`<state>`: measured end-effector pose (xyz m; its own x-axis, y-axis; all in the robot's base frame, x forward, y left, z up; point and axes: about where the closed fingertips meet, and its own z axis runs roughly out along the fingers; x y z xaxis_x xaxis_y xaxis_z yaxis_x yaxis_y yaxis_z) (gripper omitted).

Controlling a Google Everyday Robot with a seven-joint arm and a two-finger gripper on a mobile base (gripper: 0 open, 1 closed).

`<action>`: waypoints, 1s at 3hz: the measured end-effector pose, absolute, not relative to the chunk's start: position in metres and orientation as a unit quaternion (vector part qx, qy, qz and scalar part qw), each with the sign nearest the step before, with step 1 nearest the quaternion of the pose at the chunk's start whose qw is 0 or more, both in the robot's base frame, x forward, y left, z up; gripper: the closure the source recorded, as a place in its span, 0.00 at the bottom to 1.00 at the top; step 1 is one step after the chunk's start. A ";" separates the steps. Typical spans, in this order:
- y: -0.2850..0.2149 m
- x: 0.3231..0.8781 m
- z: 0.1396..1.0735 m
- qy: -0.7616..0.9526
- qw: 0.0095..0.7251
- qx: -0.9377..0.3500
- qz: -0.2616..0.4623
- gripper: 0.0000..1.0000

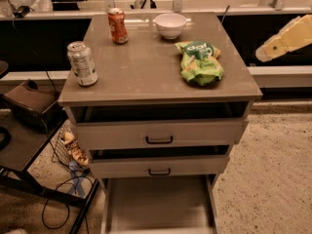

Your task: Place green rice chip bag into bottom drawer

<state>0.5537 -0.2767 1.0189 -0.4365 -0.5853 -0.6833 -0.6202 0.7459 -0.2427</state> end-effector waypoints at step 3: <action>-0.217 0.623 1.003 0.839 0.421 -0.334 0.082 0.00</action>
Offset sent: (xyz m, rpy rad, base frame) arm 0.0572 0.0618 -0.0193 0.1512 -0.0171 0.0129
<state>0.6231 -0.2171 1.0035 -0.4216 -0.4924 -0.7615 -0.6297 0.7632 -0.1449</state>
